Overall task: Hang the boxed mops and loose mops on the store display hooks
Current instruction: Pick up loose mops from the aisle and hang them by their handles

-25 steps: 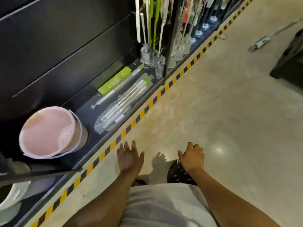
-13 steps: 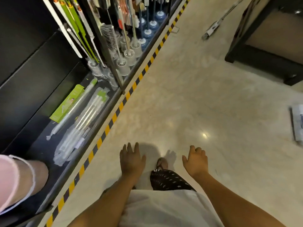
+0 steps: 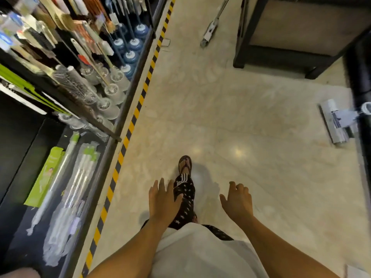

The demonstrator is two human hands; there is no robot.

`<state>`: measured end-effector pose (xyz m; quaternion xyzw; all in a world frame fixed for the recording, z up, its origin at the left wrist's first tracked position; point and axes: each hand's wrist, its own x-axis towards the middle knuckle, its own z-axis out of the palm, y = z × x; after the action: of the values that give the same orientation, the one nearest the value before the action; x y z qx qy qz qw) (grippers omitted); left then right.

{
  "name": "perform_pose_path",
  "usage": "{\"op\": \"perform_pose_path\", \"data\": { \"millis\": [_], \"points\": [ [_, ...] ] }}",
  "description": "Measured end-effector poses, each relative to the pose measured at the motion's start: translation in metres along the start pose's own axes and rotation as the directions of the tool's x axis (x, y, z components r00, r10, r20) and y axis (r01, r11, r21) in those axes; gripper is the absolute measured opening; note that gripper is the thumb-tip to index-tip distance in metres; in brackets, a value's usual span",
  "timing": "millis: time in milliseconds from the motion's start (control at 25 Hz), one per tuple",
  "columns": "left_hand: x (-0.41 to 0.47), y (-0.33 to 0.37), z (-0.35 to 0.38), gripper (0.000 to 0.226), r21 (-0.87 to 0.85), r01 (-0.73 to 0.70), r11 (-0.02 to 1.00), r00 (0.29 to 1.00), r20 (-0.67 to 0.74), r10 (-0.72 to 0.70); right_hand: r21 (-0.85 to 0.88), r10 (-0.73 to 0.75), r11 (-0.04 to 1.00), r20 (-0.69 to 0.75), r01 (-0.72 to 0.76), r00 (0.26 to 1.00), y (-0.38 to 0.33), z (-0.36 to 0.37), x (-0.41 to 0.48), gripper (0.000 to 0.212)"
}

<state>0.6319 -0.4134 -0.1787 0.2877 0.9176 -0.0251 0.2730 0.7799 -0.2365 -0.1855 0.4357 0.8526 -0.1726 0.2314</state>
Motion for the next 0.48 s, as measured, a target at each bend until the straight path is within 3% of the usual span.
{"op": "perform_pose_path", "data": {
  "millis": [320, 480],
  "points": [
    [0.166, 0.069, -0.089, 0.068, 0.004, -0.171, 0.985, 0.985, 0.008, 0.171, -0.023, 0.165, 0.986, -0.050, -0.166, 0.985, 0.023, -0.101, 0.116, 0.054],
    [0.240, 0.098, -0.139, 0.070, 0.057, -0.271, 0.961, 0.962, 0.018, 0.271, 0.047, 0.221, 0.975, -0.090, -0.217, 0.971, 0.003, -0.160, 0.184, 0.056]
  ]
}}
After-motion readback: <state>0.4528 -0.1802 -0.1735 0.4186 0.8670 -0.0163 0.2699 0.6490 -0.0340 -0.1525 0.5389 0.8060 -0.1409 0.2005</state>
